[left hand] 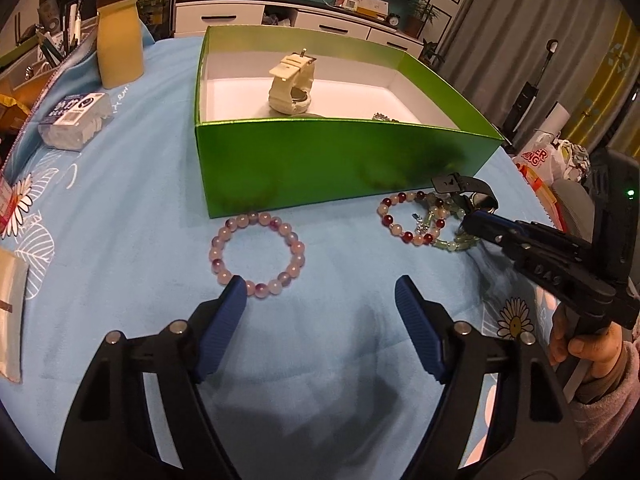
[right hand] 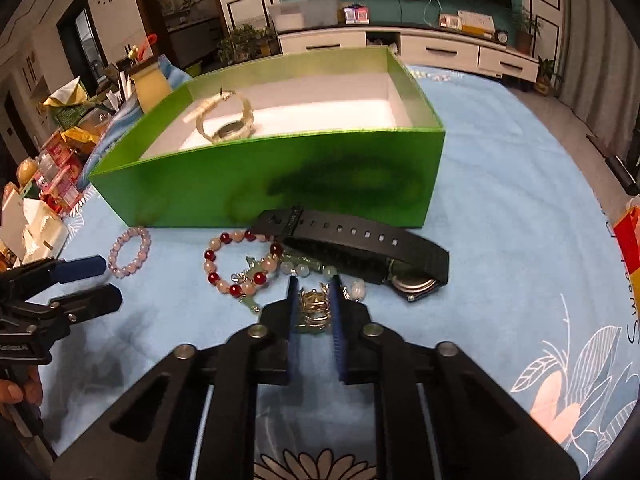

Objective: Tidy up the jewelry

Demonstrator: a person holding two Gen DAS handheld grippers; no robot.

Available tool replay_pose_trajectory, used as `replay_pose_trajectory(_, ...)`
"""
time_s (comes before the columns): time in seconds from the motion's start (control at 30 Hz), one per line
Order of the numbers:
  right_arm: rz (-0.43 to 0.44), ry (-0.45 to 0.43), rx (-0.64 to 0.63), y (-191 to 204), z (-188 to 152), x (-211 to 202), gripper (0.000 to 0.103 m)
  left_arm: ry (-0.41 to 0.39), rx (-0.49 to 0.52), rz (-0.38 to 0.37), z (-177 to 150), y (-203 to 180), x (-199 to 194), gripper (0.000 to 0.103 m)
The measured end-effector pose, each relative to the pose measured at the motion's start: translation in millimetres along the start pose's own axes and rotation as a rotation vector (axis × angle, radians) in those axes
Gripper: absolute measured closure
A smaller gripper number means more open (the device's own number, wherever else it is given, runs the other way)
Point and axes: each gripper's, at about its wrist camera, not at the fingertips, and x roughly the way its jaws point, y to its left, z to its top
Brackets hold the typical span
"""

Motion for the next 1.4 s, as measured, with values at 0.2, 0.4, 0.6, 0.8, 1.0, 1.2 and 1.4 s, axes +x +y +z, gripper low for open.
replay_pose_trajectory(0.2, 0.086, -0.071, 0.03, -5, 3, -33, 0.089, 0.005, 0.006, -0.012, -3, 1, 1, 0.026)
replay_pose_trajectory(0.4, 0.121, 0.006, 0.021, -5, -13, -33, 0.089, 0.009, 0.013, -0.027, -4, -4, 1, 0.026)
replay_pose_trajectory(0.6, 0.341, -0.017, 0.147, -24, -34, -50, 0.089, 0.02, 0.017, -0.041, -4, -10, 3, 0.026)
replay_pose_trajectory(0.8, 0.446, -0.066, 0.287, -41, -28, -49, 0.089, 0.02, 0.021, -0.059, -5, -16, 3, 0.026)
replay_pose_trajectory(1.0, 0.31, -0.06, 0.127, -8, -21, -46, 0.089, 0.022, 0.027, -0.069, -5, -19, 1, 0.026)
replay_pose_trajectory(1.2, 0.318, -0.072, 0.239, -19, -11, -31, 0.089, 0.029, 0.015, -0.067, -6, -16, 2, 0.026)
replay_pose_trajectory(1.4, 0.056, -0.007, 0.125, -20, -19, -28, 0.089, 0.024, 0.006, -0.052, -6, -6, 0, 0.026)
